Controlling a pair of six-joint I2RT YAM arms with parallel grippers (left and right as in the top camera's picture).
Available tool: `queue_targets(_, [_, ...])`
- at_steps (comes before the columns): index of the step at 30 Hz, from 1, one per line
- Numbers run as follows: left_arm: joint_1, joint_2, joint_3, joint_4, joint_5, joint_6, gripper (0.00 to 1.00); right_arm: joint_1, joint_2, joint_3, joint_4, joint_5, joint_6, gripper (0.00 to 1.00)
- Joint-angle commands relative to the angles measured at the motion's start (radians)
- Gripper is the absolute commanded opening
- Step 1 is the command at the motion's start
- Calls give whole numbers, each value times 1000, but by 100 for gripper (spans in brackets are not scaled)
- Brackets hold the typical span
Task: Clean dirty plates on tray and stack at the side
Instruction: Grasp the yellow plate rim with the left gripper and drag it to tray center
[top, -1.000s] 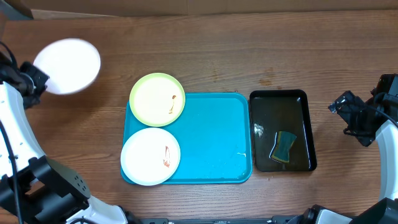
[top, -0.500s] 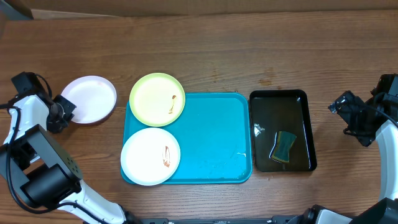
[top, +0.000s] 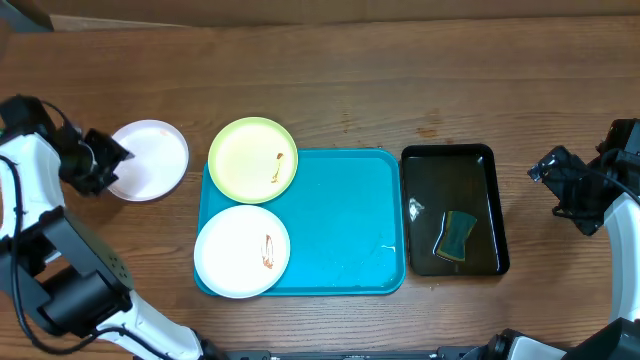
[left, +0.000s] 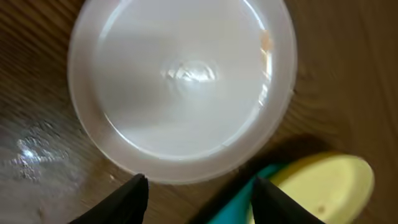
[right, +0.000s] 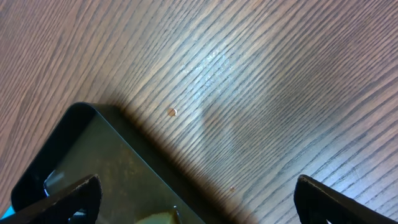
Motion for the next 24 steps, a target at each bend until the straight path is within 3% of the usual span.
queue_targets(1, [-69, -67, 14, -63, 58, 76, 55, -5, -2, 15, 6, 9, 8, 100])
queue_targets(5, [-210, -64, -47, -94, -26, 110, 54, -5, -2, 15, 6, 9, 8, 100])
queue_targets(12, [-426, -63, -172, 59, -244, 95, 51, -5, -2, 15, 6, 9, 8, 100])
queue_targets(24, [-460, -63, -229, 149, -311, 89, 51, -5, -2, 15, 6, 9, 8, 100])
